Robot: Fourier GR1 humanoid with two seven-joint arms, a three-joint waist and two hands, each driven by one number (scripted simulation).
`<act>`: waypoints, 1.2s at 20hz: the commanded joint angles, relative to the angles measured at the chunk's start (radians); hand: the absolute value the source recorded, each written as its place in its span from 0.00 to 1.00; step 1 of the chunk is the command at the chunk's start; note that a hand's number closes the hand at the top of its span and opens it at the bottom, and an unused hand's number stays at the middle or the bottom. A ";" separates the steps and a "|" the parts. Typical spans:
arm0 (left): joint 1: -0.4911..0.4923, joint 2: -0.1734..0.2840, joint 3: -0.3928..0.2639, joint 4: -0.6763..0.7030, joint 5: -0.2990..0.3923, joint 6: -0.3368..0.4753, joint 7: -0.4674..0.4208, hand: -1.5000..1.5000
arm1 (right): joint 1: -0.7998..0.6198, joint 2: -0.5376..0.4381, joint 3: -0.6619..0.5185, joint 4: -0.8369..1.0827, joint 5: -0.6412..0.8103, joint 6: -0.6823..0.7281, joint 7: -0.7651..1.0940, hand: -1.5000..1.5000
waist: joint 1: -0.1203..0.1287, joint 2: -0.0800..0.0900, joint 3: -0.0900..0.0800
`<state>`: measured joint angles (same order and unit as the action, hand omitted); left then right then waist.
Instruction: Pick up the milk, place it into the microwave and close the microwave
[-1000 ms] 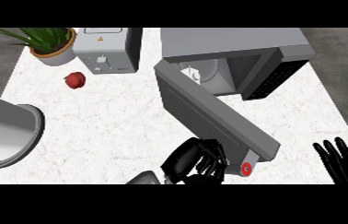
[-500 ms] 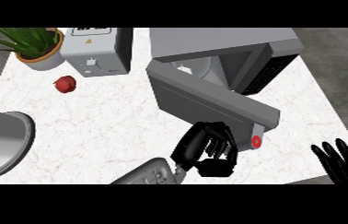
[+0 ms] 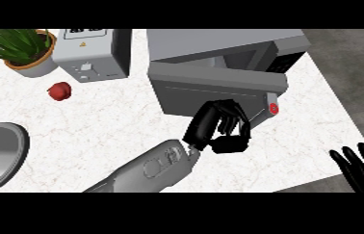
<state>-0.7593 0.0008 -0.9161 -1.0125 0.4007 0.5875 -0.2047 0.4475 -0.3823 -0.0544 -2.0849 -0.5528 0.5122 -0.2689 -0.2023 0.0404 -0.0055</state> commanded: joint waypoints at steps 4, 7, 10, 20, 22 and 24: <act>-0.125 -0.001 0.062 0.104 0.127 0.011 -0.047 1.00 | -0.021 -0.035 -0.023 -0.035 -0.058 -0.015 0.053 0.00 | -0.024 0.015 0.002; -0.152 -0.001 0.073 0.145 0.174 0.014 -0.071 1.00 | -0.007 -0.028 -0.005 -0.065 -0.071 -0.037 0.081 0.00 | -0.032 0.014 0.001; -0.180 -0.001 0.108 0.186 0.224 -0.012 -0.100 1.00 | -0.014 -0.046 -0.025 -0.076 -0.075 -0.042 0.093 0.00 | -0.042 0.020 0.001; -0.214 -0.001 0.143 0.249 0.349 -0.041 -0.144 1.00 | -0.035 -0.070 -0.053 -0.102 -0.130 -0.061 0.126 0.00 | -0.053 0.030 0.002; -0.188 -0.001 0.141 0.243 0.384 -0.024 -0.154 1.00 | -0.042 -0.059 -0.051 -0.106 -0.151 -0.060 0.116 0.00 | -0.061 0.031 0.003; -0.202 -0.001 0.157 0.266 0.401 -0.021 -0.144 1.00 | -0.043 -0.070 -0.055 -0.104 -0.162 -0.061 0.128 0.00 | -0.051 0.033 0.004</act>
<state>-0.8935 -0.0007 -0.8356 -0.8610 0.7543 0.5653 -0.3625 0.4105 -0.4466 -0.1045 -2.1828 -0.6934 0.4546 -0.1491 -0.2492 0.0561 -0.0020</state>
